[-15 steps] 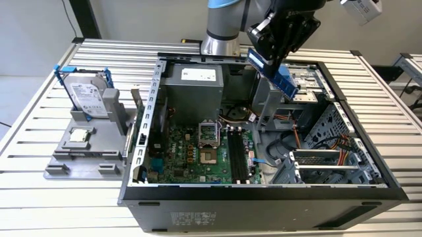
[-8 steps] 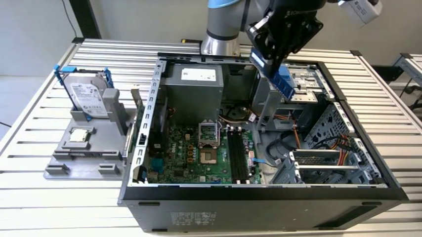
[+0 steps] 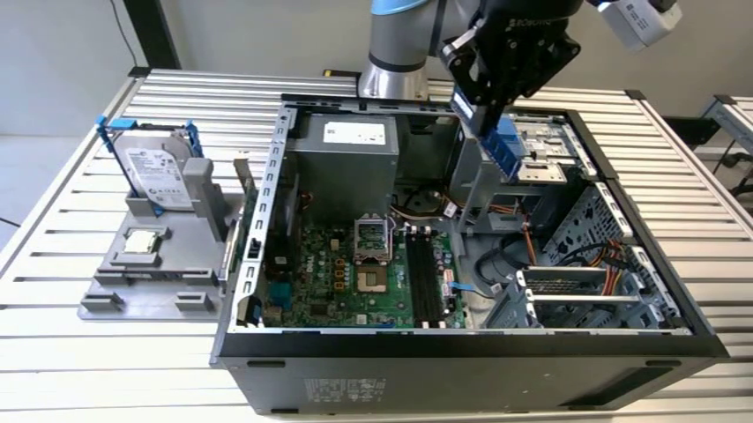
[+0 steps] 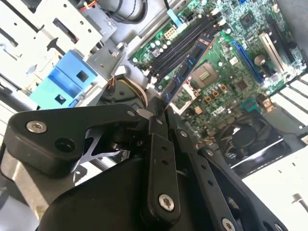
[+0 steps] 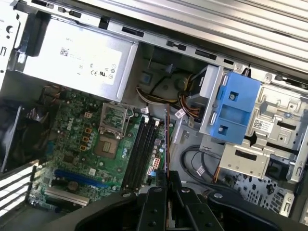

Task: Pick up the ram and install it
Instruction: 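Insert the ram into the slot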

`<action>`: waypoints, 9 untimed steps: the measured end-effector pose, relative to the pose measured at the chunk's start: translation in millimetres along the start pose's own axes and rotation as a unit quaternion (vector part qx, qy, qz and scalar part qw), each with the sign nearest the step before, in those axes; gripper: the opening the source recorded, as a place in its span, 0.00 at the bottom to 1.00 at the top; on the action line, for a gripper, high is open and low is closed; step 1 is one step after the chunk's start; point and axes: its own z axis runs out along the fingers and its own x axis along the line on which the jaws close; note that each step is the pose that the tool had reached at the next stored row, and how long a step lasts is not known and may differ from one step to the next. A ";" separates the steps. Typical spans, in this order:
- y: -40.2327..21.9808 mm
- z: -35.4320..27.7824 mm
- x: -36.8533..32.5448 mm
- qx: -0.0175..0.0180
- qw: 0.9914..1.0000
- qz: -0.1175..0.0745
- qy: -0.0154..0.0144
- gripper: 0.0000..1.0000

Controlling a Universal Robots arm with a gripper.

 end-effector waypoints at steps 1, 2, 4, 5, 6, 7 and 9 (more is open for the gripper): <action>0.0 0.0 0.0 0.000 1.000 0.006 0.000 0.00; 0.0 0.0 0.0 0.000 1.000 0.012 0.000 0.00; 0.0 0.0 0.0 0.000 1.000 0.019 -0.001 0.00; 0.0 0.1 0.0 0.000 1.000 0.019 -0.001 0.00; 0.0 1.5 0.0 0.001 1.000 0.019 0.000 0.00; 0.2 3.4 0.0 0.002 1.000 0.019 0.000 0.00; 0.6 7.0 -0.1 0.003 1.000 0.019 0.000 0.00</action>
